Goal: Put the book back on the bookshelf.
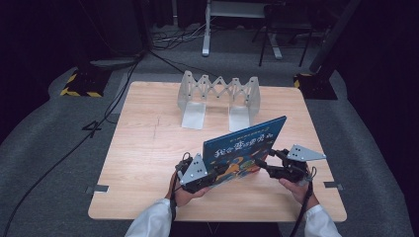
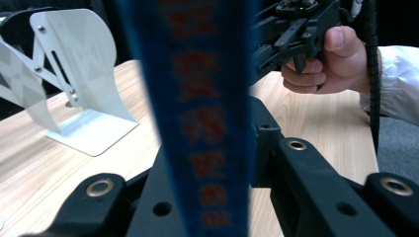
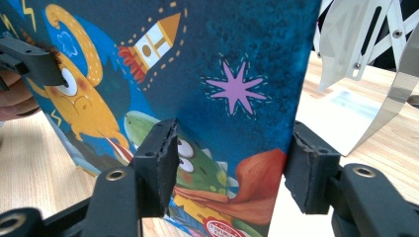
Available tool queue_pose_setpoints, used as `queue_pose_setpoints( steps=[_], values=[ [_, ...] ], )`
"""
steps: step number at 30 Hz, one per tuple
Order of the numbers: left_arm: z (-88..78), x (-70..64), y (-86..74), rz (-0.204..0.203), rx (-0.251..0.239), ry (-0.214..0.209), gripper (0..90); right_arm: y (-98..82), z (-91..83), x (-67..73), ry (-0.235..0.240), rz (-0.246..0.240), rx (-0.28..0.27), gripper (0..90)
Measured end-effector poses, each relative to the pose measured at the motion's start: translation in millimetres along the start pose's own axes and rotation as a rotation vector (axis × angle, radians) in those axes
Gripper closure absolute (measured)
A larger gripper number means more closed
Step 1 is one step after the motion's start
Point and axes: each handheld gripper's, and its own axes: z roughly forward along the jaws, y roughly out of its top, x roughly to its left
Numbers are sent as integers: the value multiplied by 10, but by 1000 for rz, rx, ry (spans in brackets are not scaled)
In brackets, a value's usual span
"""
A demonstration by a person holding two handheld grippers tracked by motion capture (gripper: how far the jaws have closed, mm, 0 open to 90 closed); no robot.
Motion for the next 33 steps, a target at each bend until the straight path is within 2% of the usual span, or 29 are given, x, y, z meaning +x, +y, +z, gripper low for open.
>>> queue_pose_setpoints(
  steps=[3,7,13,15,17,19,21,23,24,25,27,31,33],
  values=[
    [10,5,-1,2,-4,-16,791,5,7,-7,-2,7,2,428],
    [31,4,8,2,-7,-15,803,9,21,-13,-18,19,4,414],
    [59,39,-5,-46,-23,-19,817,11,34,-37,-31,28,4,409],
    [70,49,-4,-53,-22,-15,825,10,40,-35,-50,33,4,394],
    [80,37,2,-42,-22,-2,828,3,54,-31,-93,30,30,385],
    [75,28,12,-32,-16,9,829,-31,31,-52,-103,50,50,363],
    [67,38,16,-33,-11,14,829,-65,-16,-67,-129,49,69,360],
    [60,45,20,-33,-12,23,829,-91,-45,-77,-134,49,79,360],
    [57,54,21,-38,-13,28,829,-131,-82,-88,-142,51,97,357],
    [46,68,20,-51,-11,37,829,-205,-139,-106,-162,49,139,349],
    [33,92,19,-52,-9,44,829,-266,-190,-117,-177,43,176,324],
    [12,121,27,-53,-10,63,829,-388,-321,-149,-195,75,202,280],
    [7,131,33,-54,-10,68,830,-413,-342,-154,-207,73,215,273]
  ],
)
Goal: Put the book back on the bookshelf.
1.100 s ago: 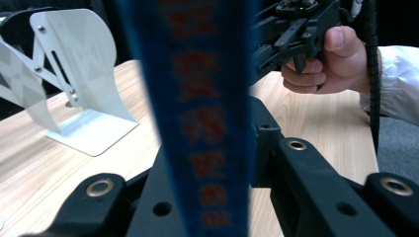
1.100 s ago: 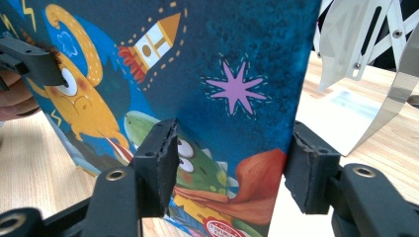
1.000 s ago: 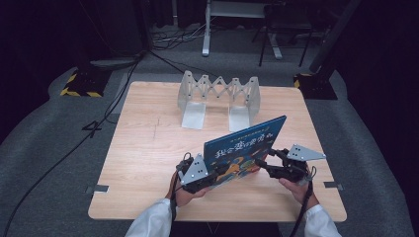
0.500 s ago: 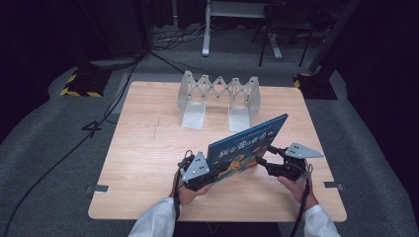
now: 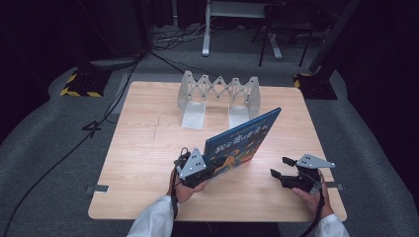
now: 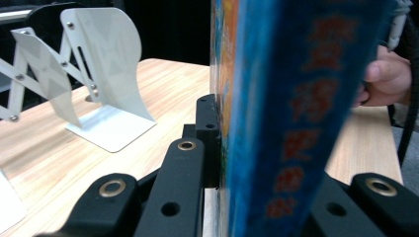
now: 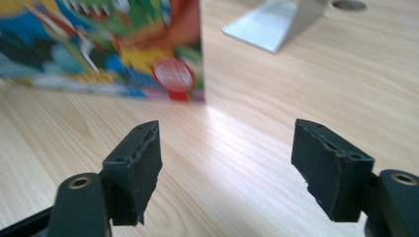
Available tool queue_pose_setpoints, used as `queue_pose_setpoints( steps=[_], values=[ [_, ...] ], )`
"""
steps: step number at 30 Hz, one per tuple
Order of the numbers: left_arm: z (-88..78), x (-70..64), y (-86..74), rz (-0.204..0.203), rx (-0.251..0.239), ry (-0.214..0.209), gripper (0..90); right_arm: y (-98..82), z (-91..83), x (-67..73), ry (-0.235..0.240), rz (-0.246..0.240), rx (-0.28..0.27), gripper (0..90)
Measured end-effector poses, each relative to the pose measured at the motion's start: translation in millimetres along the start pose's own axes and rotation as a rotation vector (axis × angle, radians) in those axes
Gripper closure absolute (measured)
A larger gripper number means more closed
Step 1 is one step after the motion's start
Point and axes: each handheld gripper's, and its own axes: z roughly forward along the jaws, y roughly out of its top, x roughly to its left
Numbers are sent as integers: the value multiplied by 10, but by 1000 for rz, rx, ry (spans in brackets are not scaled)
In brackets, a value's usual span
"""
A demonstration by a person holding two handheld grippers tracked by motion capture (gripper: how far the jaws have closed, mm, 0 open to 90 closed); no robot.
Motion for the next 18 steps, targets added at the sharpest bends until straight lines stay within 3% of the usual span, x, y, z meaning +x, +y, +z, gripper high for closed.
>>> queue_pose_setpoints(
  steps=[6,13,18],
  values=[
    [-46,49,24,-6,-5,37,830,-159,-29,-87,-30,14,53,264],
    [-92,134,39,-21,-12,71,830,-204,13,-147,-18,52,69,267],
    [-141,206,44,-32,-15,100,830,-225,61,-136,-10,50,88,269]
  ],
)
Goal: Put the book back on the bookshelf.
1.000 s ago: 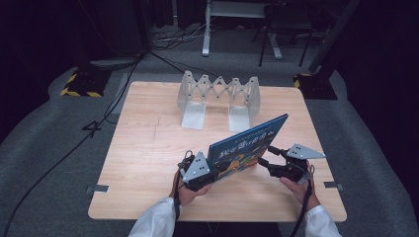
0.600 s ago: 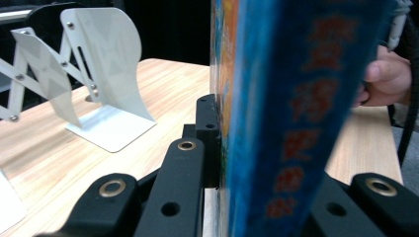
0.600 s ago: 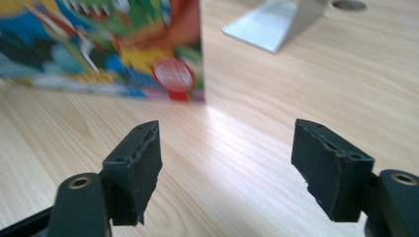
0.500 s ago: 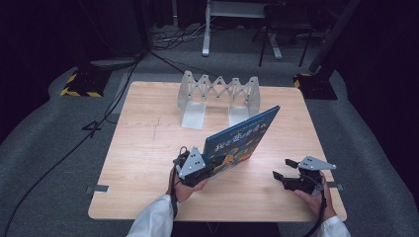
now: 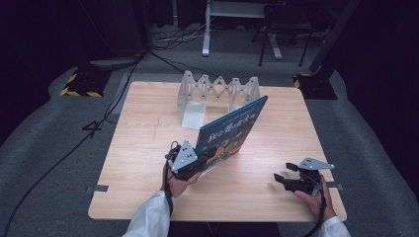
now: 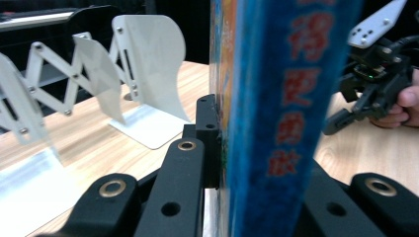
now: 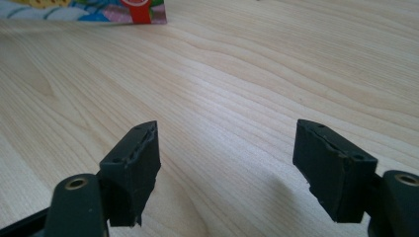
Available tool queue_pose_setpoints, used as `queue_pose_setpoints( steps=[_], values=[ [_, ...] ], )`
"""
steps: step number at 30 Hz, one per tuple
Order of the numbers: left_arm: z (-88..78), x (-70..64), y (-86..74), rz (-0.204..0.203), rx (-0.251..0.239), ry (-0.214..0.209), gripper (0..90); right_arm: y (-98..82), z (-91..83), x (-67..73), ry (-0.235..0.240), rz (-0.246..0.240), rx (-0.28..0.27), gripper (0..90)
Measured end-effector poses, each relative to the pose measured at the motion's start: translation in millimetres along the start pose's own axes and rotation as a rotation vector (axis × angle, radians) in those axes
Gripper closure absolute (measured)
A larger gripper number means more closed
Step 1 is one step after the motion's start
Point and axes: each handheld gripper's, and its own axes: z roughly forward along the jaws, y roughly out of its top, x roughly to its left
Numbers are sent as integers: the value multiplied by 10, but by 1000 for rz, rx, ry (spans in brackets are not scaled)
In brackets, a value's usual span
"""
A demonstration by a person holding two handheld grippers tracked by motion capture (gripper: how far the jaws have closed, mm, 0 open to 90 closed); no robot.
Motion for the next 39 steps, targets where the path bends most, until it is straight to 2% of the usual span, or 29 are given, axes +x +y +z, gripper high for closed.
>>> queue_pose_setpoints(
  steps=[18,20,30,39],
  values=[
    [-222,327,73,-26,-3,125,830,-7,57,29,3,-20,50,275],
    [-255,372,81,-23,0,148,830,-6,61,33,3,-21,51,278],
    [-310,520,108,-29,3,212,830,-7,62,38,-4,-30,50,284],
    [-390,719,100,-70,-37,293,829,-8,67,40,1,-37,55,284]
  ],
)
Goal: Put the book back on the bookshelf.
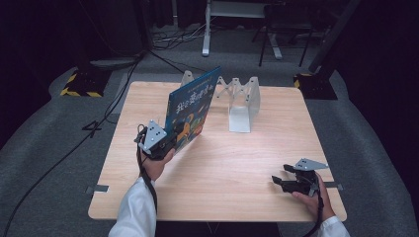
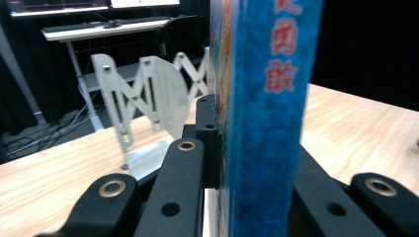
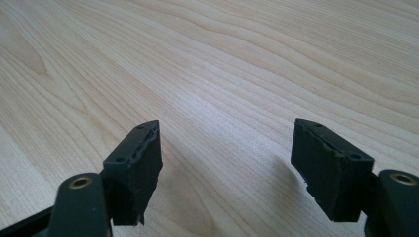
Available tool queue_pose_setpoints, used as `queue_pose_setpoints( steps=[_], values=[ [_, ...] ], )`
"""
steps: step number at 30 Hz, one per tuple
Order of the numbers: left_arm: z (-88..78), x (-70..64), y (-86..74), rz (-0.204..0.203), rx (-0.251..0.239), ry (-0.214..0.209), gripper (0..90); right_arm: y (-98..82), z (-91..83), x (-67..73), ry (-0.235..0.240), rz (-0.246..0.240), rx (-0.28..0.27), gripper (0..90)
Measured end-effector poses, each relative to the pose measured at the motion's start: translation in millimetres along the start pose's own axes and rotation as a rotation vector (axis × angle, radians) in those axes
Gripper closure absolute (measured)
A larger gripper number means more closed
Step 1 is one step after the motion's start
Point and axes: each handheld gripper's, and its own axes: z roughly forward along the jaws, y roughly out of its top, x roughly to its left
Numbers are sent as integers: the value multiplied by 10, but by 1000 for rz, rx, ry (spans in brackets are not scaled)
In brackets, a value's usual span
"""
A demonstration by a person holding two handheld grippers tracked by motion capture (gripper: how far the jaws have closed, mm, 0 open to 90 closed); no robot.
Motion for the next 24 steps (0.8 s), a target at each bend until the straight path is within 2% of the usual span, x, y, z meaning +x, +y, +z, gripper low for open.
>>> queue_pose_setpoints(
  steps=[6,8,10,12,15,24],
  values=[
    [49,131,-13,-56,-30,50,829,0,2,4,2,-4,3,285],
    [83,156,-29,-63,-23,62,829,0,2,4,3,-6,2,285],
    [119,165,-46,-65,-17,69,829,0,2,4,4,-6,2,286],
    [210,173,-89,-84,-8,84,828,1,4,7,4,-7,4,286],
    [261,180,-118,-115,-23,86,828,-1,1,9,2,-13,4,286],
    [356,148,-179,-134,-17,123,826,2,13,24,2,-21,10,286]
  ],
)
